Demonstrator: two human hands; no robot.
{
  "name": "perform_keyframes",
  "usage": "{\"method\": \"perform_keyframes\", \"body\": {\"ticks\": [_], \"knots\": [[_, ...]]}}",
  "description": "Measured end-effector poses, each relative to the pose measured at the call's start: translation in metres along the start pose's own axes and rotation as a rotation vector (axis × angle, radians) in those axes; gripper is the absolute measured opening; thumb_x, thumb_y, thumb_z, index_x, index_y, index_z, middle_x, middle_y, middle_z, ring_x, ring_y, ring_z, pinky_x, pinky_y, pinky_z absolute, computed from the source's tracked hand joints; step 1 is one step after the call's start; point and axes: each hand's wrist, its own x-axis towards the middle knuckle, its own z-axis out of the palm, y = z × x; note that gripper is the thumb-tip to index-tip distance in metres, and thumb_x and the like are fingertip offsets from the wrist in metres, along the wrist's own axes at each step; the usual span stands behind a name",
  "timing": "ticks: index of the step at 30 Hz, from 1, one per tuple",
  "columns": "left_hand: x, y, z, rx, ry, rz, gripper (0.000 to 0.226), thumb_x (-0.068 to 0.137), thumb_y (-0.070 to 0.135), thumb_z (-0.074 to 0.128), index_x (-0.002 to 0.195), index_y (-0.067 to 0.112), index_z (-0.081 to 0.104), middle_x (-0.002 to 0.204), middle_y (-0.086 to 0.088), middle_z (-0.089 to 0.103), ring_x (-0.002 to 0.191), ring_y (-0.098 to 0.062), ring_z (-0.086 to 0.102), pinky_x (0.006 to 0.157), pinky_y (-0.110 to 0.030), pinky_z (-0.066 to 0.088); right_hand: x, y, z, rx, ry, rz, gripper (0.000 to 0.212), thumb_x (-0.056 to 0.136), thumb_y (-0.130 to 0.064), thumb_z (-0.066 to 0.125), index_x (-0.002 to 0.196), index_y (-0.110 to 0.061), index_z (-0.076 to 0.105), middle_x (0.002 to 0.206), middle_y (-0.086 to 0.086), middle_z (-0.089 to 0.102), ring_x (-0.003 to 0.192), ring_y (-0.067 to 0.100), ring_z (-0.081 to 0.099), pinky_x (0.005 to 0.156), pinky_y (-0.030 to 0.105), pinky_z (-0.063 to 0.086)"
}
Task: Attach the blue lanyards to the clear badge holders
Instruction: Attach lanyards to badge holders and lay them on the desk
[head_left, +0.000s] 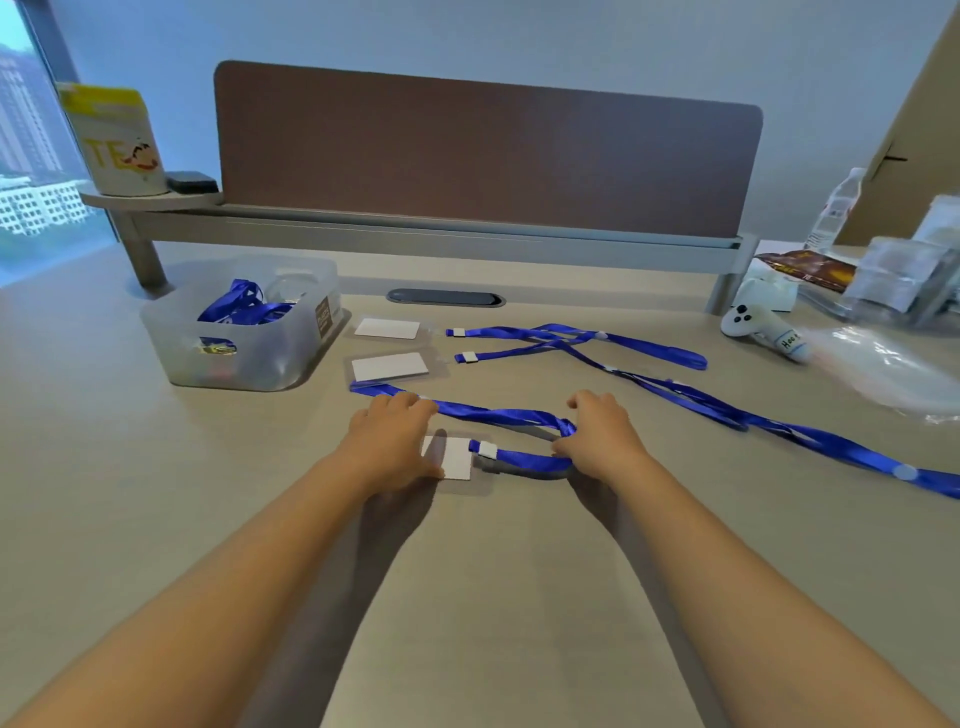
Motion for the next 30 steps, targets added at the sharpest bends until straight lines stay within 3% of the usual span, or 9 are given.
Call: {"method": "perform_keyframes", "body": {"ticks": [3, 5, 9, 12, 16, 18, 21, 25, 30], "knots": [[-0.006, 0.011, 0.005, -0.146, -0.090, 0.048, 0.077, 0.071, 0.045, 0.066, 0.132, 0.019, 0.028, 0.143, -0.006, 0.036, 0.128, -0.025, 0.035, 0.106, -0.041, 0.033, -0.009, -0.010, -0.004, 0.028, 0.084, -0.191, 0.051, 0.085, -0.025, 0.059, 0.133, -0.016, 0.043, 0.138, 0.005, 0.044, 0.127, 0.022, 0.039, 0.104, 0.035, 0.037], [-0.008, 0.013, 0.009, -0.151, -0.126, 0.041, 0.083, 0.066, 0.049, 0.068, 0.132, 0.020, 0.028, 0.142, -0.006, 0.038, 0.127, -0.024, 0.036, 0.105, -0.040, 0.034, -0.015, -0.022, -0.003, 0.096, 0.006, -0.282, 0.045, 0.085, -0.027, 0.059, 0.128, -0.017, 0.050, 0.134, 0.004, 0.051, 0.123, 0.020, 0.045, 0.103, 0.036, 0.039], [-0.007, 0.010, 0.007, -0.043, -0.094, 0.027, 0.075, 0.069, 0.049, 0.066, 0.130, 0.019, 0.033, 0.137, -0.006, 0.045, 0.121, -0.023, 0.042, 0.099, -0.038, 0.038, -0.021, -0.038, 0.009, 0.051, -0.268, -0.276, 0.039, 0.082, -0.025, 0.063, 0.119, -0.013, 0.058, 0.120, 0.006, 0.062, 0.105, 0.019, 0.055, 0.093, 0.032, 0.047], [-0.007, 0.003, 0.005, -0.054, -0.104, 0.008, 0.070, 0.071, 0.050, 0.062, 0.128, 0.019, 0.036, 0.136, -0.006, 0.045, 0.120, -0.023, 0.042, 0.098, -0.038, 0.039, -0.016, -0.042, 0.015, -0.028, -0.298, -0.267, 0.030, 0.086, -0.017, 0.058, 0.116, -0.012, 0.061, 0.115, 0.008, 0.065, 0.100, 0.018, 0.057, 0.092, 0.030, 0.047], [0.005, -0.018, 0.002, -0.166, 0.013, -0.066, 0.055, 0.080, 0.043, 0.055, 0.126, 0.016, 0.040, 0.135, -0.009, 0.046, 0.119, -0.025, 0.045, 0.099, -0.041, 0.042, -0.008, -0.047, 0.014, 0.077, -0.307, -0.250, 0.026, 0.088, -0.012, 0.054, 0.112, -0.009, 0.064, 0.114, 0.010, 0.064, 0.089, 0.014, 0.050, 0.083, 0.026, 0.044], [0.013, -0.027, -0.001, -0.186, 0.093, -0.112, 0.050, 0.084, 0.039, 0.051, 0.126, 0.015, 0.040, 0.136, -0.011, 0.044, 0.121, -0.027, 0.043, 0.101, -0.042, 0.040, -0.003, -0.048, 0.012, 0.163, -0.311, -0.238, 0.029, 0.088, -0.010, 0.053, 0.115, -0.009, 0.062, 0.119, 0.010, 0.062, 0.094, 0.014, 0.051, 0.082, 0.026, 0.044], [0.030, -0.035, 0.000, -0.180, 0.143, -0.155, 0.049, 0.088, 0.036, 0.045, 0.129, 0.012, 0.034, 0.142, -0.012, 0.036, 0.127, -0.029, 0.036, 0.104, -0.045, 0.036, 0.011, -0.051, 0.014, 0.277, -0.213, -0.210, 0.038, 0.089, -0.008, 0.045, 0.126, -0.010, 0.053, 0.134, 0.008, 0.053, 0.119, 0.020, 0.049, 0.099, 0.033, 0.042], [0.054, -0.039, 0.003, -0.105, 0.105, -0.157, 0.052, 0.091, 0.039, 0.035, 0.135, 0.014, 0.024, 0.150, -0.010, 0.021, 0.135, -0.030, 0.024, 0.108, -0.047, 0.029, 0.040, -0.054, 0.026, 0.080, -0.108, -0.235, 0.047, 0.093, -0.025, 0.043, 0.138, -0.013, 0.037, 0.146, 0.007, 0.038, 0.131, 0.022, 0.039, 0.108, 0.036, 0.035], [0.081, -0.053, 0.011, -0.006, 0.033, -0.176, 0.044, 0.090, 0.047, 0.028, 0.120, 0.017, 0.039, 0.133, -0.013, 0.043, 0.122, -0.031, 0.038, 0.104, -0.051, 0.028, 0.074, -0.039, 0.037, -0.157, -0.127, -0.128, 0.043, 0.092, -0.042, 0.035, 0.119, -0.011, 0.048, 0.124, 0.012, 0.051, 0.112, 0.027, 0.048, 0.097, 0.042, 0.041]]}}
